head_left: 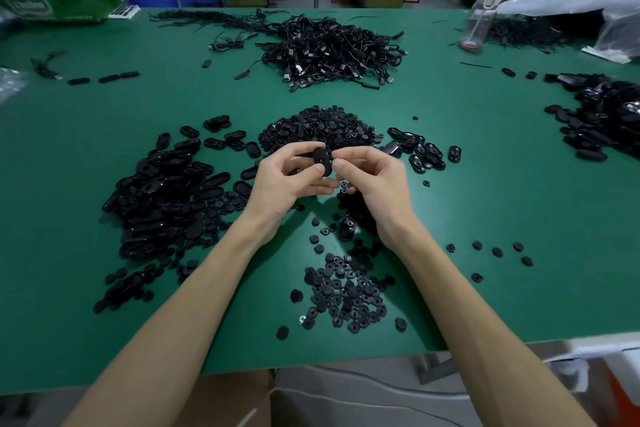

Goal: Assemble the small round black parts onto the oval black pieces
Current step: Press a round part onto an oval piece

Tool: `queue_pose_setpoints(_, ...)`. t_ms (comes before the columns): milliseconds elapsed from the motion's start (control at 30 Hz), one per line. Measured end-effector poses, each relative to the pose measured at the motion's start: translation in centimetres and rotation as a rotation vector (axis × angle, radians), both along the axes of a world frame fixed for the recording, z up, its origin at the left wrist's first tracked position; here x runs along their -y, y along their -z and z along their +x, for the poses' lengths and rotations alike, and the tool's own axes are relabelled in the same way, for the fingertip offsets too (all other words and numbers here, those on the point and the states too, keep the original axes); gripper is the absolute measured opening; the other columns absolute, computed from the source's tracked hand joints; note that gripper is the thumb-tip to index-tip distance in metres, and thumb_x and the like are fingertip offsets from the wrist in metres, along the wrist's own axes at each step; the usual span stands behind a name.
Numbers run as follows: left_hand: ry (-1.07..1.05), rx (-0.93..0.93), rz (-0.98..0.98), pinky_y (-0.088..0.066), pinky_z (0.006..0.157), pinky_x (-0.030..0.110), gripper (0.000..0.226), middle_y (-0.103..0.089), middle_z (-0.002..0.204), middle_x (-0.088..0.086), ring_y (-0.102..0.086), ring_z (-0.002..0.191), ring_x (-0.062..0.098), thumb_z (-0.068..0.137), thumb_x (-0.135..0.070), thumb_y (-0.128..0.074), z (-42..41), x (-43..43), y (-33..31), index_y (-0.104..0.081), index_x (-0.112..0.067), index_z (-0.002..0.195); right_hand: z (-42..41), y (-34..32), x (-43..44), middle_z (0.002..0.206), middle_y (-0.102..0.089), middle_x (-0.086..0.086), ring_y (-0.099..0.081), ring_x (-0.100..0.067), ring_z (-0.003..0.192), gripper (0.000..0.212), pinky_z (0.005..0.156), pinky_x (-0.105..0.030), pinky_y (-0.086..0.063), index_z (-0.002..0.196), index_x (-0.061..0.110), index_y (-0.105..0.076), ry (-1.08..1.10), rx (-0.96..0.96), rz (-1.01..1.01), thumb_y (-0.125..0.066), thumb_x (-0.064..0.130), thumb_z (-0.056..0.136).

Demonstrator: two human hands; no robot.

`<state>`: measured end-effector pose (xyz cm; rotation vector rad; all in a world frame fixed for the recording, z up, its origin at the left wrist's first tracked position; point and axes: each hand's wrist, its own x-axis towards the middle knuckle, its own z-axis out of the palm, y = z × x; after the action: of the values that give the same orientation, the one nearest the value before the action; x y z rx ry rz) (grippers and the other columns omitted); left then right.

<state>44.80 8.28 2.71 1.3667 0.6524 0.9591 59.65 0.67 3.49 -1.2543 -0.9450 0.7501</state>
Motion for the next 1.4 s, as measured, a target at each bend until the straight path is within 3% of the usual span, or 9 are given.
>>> queue_pose_setpoints(133, -0.027, 0.007, 0.000, -0.064, 0.081, 0.044, 0.026, -0.074, 0.106, 0.021, -0.077, 0.085, 0.040, 0.101, -0.001, -0.062, 0.05, 0.02, -0.12, -0.067, -0.006, 0.126, 0.07, 0.01, 0.02, 0.092, -0.079, -0.002, -0.071, -0.009, 0.079, 0.009, 0.063, -0.019, -0.052, 0.095, 0.020, -0.076, 0.003, -0.006, 0.005, -0.075, 0.011, 0.093)
queue_pose_setpoints(400, -0.108, 0.016, -0.054, -0.064, 0.060, 0.036, 0.021, -0.078, 0.099, 0.018, -0.078, 0.086, 0.037, 0.103, -0.011, -0.062, -0.12, 0.41, -0.59, -0.062, 0.006, 0.116, 0.00, -0.07, 0.03, 0.092, -0.080, -0.003, -0.072, -0.009, 0.078, 0.006, 0.062, -0.018, -0.051, 0.098, 0.016, -0.076, -0.005, -0.021, 0.000, -0.075, 0.013, 0.093)
queue_pose_setpoints(633, -0.165, 0.040, -0.083, -0.064, 0.064, 0.036, 0.021, -0.075, 0.103, 0.023, -0.078, 0.090, 0.036, 0.102, -0.010, -0.064, -0.08, 0.48, -0.74, -0.059, 0.007, 0.113, -0.10, -0.19, 0.09, 0.089, -0.079, -0.001, -0.070, -0.009, 0.079, 0.006, 0.064, -0.018, -0.051, 0.098, 0.015, -0.077, -0.029, -0.065, 0.018, -0.076, 0.013, 0.092)
queue_pose_setpoints(767, -0.170, 0.058, -0.099, -0.063, 0.064, 0.035, 0.025, -0.077, 0.092, 0.012, -0.078, 0.090, 0.036, 0.102, -0.009, -0.064, -0.02, 0.44, -0.76, -0.055, 0.012, 0.115, -0.05, -0.28, 0.08, 0.084, -0.076, 0.000, -0.068, -0.010, 0.076, 0.008, 0.063, -0.018, -0.049, 0.098, 0.014, -0.077, -0.071, -0.120, 0.053, -0.078, 0.012, 0.090)
queue_pose_setpoints(1033, -0.177, 0.029, -0.080, -0.063, 0.067, 0.034, 0.028, -0.067, 0.113, 0.032, -0.078, 0.090, 0.033, 0.102, -0.010, -0.065, 0.04, 0.19, -0.49, -0.055, 0.012, 0.115, -0.10, -0.23, 0.09, 0.087, -0.076, -0.001, -0.066, -0.010, 0.079, 0.014, 0.067, -0.023, -0.049, 0.103, 0.015, -0.079, -0.125, -0.131, 0.066, -0.078, 0.010, 0.089)
queue_pose_setpoints(1400, -0.157, 0.092, -0.177, -0.064, 0.073, 0.035, 0.012, -0.077, 0.105, 0.018, -0.077, 0.098, 0.033, 0.100, -0.009, -0.067, -0.01, -0.06, -0.68, -0.059, 0.000, 0.102, 0.25, 0.09, -0.09, 0.082, -0.075, 0.004, -0.064, -0.006, 0.073, 0.009, 0.063, -0.020, -0.049, 0.096, 0.017, -0.079, 0.012, -0.133, -0.020, -0.079, 0.013, 0.089)
